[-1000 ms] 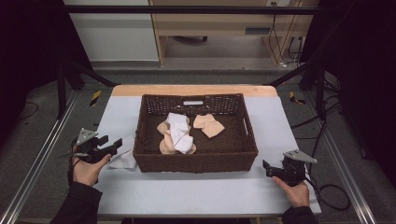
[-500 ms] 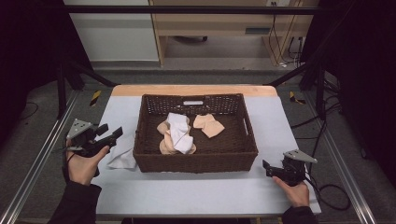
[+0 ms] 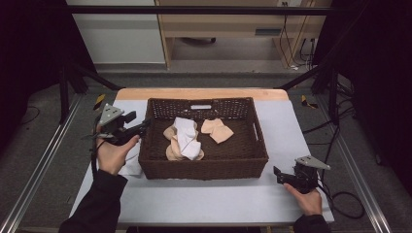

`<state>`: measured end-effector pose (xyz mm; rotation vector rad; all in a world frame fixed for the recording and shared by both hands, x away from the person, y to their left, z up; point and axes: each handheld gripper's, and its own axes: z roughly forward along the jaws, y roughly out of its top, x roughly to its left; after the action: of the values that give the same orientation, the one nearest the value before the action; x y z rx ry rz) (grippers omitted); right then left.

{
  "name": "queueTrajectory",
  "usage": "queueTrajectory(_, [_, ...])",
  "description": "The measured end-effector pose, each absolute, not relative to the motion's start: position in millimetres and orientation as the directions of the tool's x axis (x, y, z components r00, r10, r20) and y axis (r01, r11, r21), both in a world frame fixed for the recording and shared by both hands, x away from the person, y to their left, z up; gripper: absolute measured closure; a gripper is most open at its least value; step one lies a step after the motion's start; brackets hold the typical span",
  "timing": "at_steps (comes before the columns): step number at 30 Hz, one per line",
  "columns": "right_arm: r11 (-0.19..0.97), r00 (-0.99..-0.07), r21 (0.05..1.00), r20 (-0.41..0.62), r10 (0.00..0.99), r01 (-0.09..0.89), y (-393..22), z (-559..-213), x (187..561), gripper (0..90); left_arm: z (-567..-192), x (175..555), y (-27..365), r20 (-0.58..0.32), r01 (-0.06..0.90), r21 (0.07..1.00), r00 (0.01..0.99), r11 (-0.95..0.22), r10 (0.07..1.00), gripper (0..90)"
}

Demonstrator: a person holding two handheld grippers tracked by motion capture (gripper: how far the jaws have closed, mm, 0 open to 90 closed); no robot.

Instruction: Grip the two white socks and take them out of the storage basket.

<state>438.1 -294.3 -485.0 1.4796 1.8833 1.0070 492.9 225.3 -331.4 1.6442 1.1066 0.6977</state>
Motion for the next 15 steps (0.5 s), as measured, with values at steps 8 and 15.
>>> queueTrajectory(8, [0.118,-0.255,0.817,0.036,0.966,0.564,-294.7,-484.8,438.0,8.8,-328.3,510.6,185.8,-0.039,0.325,0.938,0.437,-0.117,0.898,38.3])
queueTrajectory(15, [0.114,-0.254,0.818,0.041,0.966,0.564,-294.7,-484.5,437.5,8.8,-333.0,527.7,162.3,-0.011,0.317,0.938,0.434,-0.141,0.901,39.2])
